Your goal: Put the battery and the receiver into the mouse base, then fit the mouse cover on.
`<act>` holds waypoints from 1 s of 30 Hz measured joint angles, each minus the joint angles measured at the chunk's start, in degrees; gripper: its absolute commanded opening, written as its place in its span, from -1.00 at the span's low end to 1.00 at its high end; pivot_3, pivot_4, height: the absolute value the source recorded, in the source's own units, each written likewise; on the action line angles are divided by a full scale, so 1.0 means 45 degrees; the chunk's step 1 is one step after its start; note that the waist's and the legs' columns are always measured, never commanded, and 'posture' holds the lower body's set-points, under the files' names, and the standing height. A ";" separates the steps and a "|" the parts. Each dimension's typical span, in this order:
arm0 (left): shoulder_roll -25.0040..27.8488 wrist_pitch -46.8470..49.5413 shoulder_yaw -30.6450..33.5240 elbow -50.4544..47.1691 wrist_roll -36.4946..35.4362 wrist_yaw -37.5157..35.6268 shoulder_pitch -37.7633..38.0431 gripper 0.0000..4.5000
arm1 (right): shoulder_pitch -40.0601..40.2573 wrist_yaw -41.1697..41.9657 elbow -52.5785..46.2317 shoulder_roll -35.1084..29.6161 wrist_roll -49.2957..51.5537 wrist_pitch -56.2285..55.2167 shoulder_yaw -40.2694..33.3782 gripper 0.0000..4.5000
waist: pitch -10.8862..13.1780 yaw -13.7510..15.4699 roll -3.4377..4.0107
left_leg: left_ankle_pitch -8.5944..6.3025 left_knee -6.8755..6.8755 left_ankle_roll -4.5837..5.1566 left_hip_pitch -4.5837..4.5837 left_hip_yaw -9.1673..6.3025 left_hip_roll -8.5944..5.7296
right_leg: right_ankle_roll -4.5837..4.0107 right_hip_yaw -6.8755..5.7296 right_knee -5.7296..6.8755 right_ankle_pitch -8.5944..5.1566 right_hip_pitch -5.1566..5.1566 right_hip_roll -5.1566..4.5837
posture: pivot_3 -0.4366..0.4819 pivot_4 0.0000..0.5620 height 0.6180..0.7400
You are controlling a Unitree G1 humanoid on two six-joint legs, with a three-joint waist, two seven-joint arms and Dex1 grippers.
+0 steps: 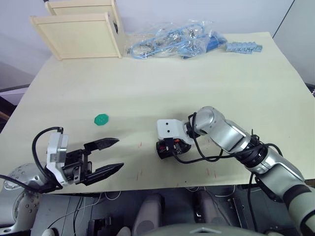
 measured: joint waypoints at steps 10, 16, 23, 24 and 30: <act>-0.0056 -0.0002 -0.0014 -0.0008 0.0101 0.0016 0.0046 1.00 | 0.1163 0.0278 -0.0105 0.0477 0.2308 0.0314 -0.2501 -0.36 | 0.0003 0.0028 0.0000 | 0.0000 0.0000 0.0000 -0.0026 -0.0008 0.0001 | 0.0000 -0.0003 -0.0005 0.0000 -0.0014 -0.0004 | -0.05 -0.47 1.00; -0.0141 0.0001 -0.0054 -0.0017 0.0101 0.0075 -0.0035 1.00 | 0.2868 -0.0317 -0.1330 0.0133 0.4665 -0.0076 -0.6510 -0.36 | 0.0002 0.0050 -0.0004 | -0.0001 -0.0003 0.0001 -0.0028 -0.0007 0.0001 | 0.0000 -0.0007 -0.0006 0.0000 -0.0014 -0.0003 | -0.05 -0.47 1.00; -0.0131 0.0089 -0.0095 -0.0020 0.0090 0.0109 -0.0307 1.00 | 0.5654 -0.1455 -0.1937 0.0181 0.6119 0.0188 -0.7858 -0.36 | 0.0003 -0.0028 -0.0001 | -0.0001 -0.0003 0.0002 -0.0015 0.0015 0.0005 | 0.0001 0.0018 0.0002 0.0000 -0.0012 0.0008 | -0.05 -0.47 1.00; -0.0129 0.0121 -0.0098 -0.0020 0.0090 0.0102 -0.0328 1.00 | 0.5997 -0.1572 -0.1911 0.0242 0.6126 -0.0034 -0.7864 -0.36 | 0.0004 -0.0025 0.0000 | -0.0001 -0.0003 0.0003 -0.0016 0.0016 0.0006 | 0.0001 0.0017 0.0001 0.0000 -0.0013 0.0011 | -0.05 -0.47 1.00; -0.0025 0.0248 -0.0138 0.0001 0.0091 -0.0068 -0.0557 1.00 | 0.7036 -0.2224 -0.1600 0.0989 0.6093 -0.1195 -0.7800 -0.36 | 0.0004 -0.0013 -0.0001 | -0.0001 -0.0003 0.0002 -0.0016 0.0017 0.0008 | 0.0001 0.0021 0.0002 -0.0001 -0.0012 0.0021 | -0.05 -0.47 1.00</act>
